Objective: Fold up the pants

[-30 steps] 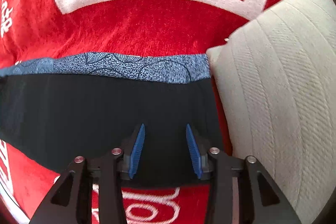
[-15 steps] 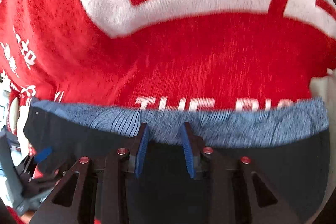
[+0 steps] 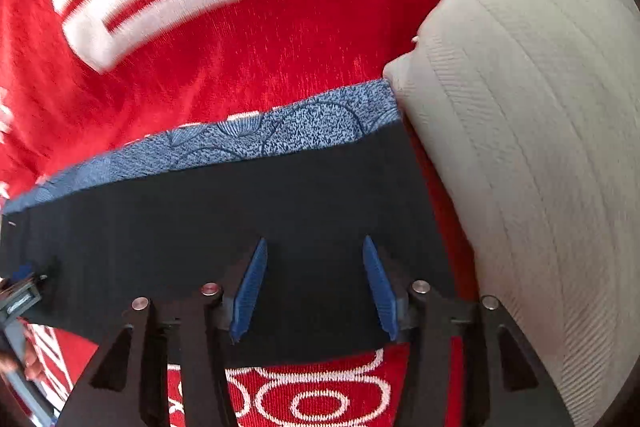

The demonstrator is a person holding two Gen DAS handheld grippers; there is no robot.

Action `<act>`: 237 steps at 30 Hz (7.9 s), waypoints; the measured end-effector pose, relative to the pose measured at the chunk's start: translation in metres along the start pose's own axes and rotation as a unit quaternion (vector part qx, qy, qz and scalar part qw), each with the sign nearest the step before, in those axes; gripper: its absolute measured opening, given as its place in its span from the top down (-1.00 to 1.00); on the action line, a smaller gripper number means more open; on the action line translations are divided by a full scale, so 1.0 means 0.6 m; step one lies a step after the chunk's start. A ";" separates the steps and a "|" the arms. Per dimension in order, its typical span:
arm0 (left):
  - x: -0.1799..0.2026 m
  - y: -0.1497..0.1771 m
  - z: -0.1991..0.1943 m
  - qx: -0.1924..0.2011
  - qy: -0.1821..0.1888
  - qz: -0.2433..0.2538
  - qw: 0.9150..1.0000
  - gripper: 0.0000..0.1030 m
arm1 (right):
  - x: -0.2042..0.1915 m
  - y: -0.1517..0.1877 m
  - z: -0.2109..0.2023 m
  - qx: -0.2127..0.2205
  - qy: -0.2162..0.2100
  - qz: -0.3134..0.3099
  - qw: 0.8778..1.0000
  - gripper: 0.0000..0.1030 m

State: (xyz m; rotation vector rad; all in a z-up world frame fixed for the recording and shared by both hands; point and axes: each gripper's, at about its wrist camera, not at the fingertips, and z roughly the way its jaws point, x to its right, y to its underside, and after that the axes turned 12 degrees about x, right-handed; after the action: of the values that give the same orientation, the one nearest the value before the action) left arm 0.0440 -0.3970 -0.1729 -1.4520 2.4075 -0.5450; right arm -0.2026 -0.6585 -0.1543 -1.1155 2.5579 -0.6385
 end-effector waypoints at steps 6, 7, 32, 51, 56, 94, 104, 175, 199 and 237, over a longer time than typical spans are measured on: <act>-0.002 -0.006 0.000 0.000 0.005 0.002 1.000 -0.98 | 0.006 0.017 -0.029 -0.013 -0.013 0.044 0.999 -0.07; -0.002 -0.003 -0.002 -0.004 0.007 0.001 1.000 -0.98 | -0.002 0.020 -0.039 -0.011 -0.016 0.051 0.999 -0.10; -0.174 0.074 -0.113 -0.082 0.110 0.062 0.989 -0.98 | -0.272 0.198 -0.121 -0.115 -0.050 0.104 0.987 -0.35; -0.432 0.043 -0.105 -0.055 0.032 0.024 0.998 -0.98 | -0.470 0.181 -0.084 -0.126 -0.259 0.148 0.946 -0.20; -0.434 0.020 -0.062 -0.046 0.041 -0.001 0.998 -0.98 | -0.481 0.191 -0.028 -0.145 -0.302 0.237 0.912 0.10; -0.374 0.065 -0.069 -0.025 0.061 0.053 0.996 -1.00 | -0.380 0.160 -0.089 -0.078 -0.148 0.167 0.972 0.74; -0.309 0.070 -0.029 -0.052 0.059 0.093 0.993 -1.00 | -0.394 0.088 -0.030 -0.060 -0.065 0.028 0.996 0.44; 0.166 -0.007 -0.103 -0.029 0.089 0.112 0.989 -1.00 | 0.064 0.143 -0.068 0.045 -0.189 0.374 0.907 -0.44; 0.211 0.020 -0.127 0.007 0.102 0.117 0.988 -0.44 | 0.098 0.081 0.005 0.043 -0.180 0.406 0.895 0.69; -0.234 0.083 -0.154 0.005 0.024 -0.024 0.999 -0.49 | -0.512 0.107 -0.080 0.073 -0.039 -0.284 0.955 0.74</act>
State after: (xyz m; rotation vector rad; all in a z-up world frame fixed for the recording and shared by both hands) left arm 0.0303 -0.2351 -0.1076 -1.5125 2.4081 -0.6074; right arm -0.0586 -0.3776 -0.1215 -1.7932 2.0709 -0.8701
